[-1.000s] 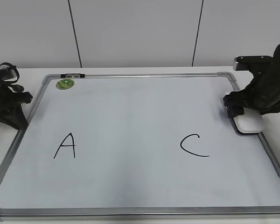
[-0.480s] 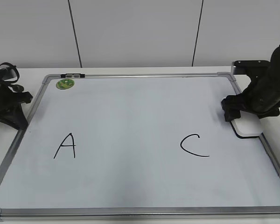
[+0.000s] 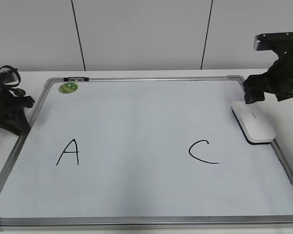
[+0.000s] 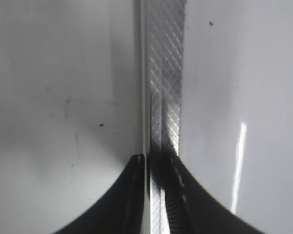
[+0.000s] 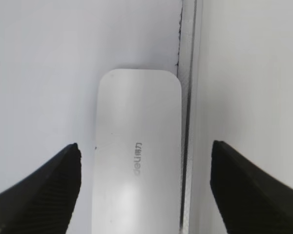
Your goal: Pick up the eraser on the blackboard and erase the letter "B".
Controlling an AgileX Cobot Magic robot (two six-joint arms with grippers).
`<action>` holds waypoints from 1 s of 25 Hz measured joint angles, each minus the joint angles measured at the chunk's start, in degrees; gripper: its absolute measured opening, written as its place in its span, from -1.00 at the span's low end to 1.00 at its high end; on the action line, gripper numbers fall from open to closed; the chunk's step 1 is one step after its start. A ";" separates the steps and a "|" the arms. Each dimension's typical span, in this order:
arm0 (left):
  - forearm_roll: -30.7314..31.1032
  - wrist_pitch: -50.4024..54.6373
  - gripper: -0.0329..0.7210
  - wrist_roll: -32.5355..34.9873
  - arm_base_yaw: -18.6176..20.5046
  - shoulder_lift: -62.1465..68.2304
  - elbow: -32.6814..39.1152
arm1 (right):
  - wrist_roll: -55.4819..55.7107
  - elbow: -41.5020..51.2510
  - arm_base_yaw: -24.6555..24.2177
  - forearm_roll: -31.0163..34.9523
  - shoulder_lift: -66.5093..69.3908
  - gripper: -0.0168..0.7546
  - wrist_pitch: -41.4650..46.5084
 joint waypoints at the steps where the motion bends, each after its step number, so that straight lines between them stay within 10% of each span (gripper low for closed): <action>1: 0.00 0.13 -0.54 0.00 0.00 0.05 -0.38 | 0.00 0.00 0.00 0.00 -1.13 0.63 0.80; 9: 1.26 4.68 0.13 0.07 0.00 -1.40 -8.44 | 0.00 0.00 0.00 -0.13 -6.30 0.62 7.29; 25: 3.82 18.57 0.17 -3.72 0.00 -29.22 -9.67 | -3.19 0.00 0.00 1.97 -29.53 0.58 20.98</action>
